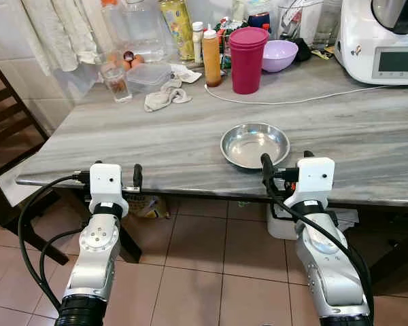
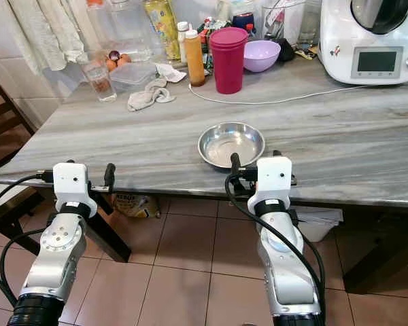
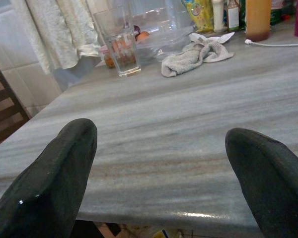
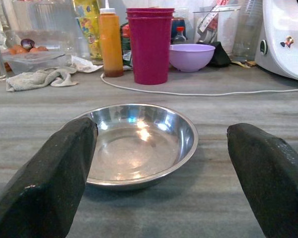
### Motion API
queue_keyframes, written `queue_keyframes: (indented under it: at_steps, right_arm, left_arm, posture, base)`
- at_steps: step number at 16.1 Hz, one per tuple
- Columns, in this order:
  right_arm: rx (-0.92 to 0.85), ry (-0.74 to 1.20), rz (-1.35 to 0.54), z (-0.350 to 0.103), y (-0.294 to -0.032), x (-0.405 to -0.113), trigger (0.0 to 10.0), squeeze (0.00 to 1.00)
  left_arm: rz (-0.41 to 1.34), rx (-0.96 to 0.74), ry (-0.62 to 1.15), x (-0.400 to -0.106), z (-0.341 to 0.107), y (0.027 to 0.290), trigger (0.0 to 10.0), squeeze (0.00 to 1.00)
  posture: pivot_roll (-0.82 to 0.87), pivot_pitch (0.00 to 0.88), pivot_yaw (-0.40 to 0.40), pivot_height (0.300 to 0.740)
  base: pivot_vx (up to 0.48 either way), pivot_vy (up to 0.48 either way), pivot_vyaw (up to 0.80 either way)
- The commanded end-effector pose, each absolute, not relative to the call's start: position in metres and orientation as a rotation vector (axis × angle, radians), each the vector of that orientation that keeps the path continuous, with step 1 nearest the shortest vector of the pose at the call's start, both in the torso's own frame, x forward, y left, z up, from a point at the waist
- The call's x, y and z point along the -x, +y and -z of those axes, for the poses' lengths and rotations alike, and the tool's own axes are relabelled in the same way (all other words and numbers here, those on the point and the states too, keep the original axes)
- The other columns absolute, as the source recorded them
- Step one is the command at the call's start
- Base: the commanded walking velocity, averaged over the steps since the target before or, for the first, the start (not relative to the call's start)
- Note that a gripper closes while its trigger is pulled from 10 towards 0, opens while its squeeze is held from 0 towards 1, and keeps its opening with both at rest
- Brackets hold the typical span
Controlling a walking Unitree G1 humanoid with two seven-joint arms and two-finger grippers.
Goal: Setting the table
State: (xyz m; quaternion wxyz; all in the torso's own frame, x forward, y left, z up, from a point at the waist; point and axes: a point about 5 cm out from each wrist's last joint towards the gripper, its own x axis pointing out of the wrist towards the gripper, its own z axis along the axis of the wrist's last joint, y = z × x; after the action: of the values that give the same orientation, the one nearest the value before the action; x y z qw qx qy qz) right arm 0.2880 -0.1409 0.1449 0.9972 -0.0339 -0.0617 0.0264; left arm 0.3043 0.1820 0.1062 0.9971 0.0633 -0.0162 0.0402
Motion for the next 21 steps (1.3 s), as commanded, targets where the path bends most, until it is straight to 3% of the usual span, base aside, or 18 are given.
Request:
queue_keyframes:
  at_steps: [1, 15, 17, 21]
  right_arm:
    - [-0.049, 0.082, -0.019, -0.103, -0.127, -0.304, 10.0, 0.0]
    - [-0.049, 0.082, -0.019, -0.103, -0.127, -0.304, 10.0, 0.0]
    - [0.008, -0.047, -0.08, -0.131, -0.129, -0.305, 10.0, 0.0]
    - [0.012, -0.059, -0.063, -0.13, -0.132, -0.307, 10.0, 0.0]
  left_arm:
    - [0.05, -0.024, 0.0, -0.297, -0.099, 0.171, 10.0, 0.0]
    - [0.05, -0.024, 0.0, -0.297, -0.099, 0.171, 10.0, 0.0]
    - [0.078, 0.027, -0.084, -0.312, -0.115, 0.158, 10.0, 0.0]
    - [0.101, 0.037, -0.086, -0.314, -0.116, 0.153, 10.0, 0.0]
  posture:
    - [-0.11, 0.0, 0.047, 0.74]
    - [-0.11, 0.0, 0.047, 0.74]
    - [-0.18, 0.0, 0.028, 0.74]
    - [-0.2, 0.0, 0.043, 0.74]
  base:
    - [0.0, 0.0, 0.0]
    - [0.0, 0.0, 0.0]
    - [0.0, 0.0, 0.0]
    - [0.0, 0.0, 0.0]
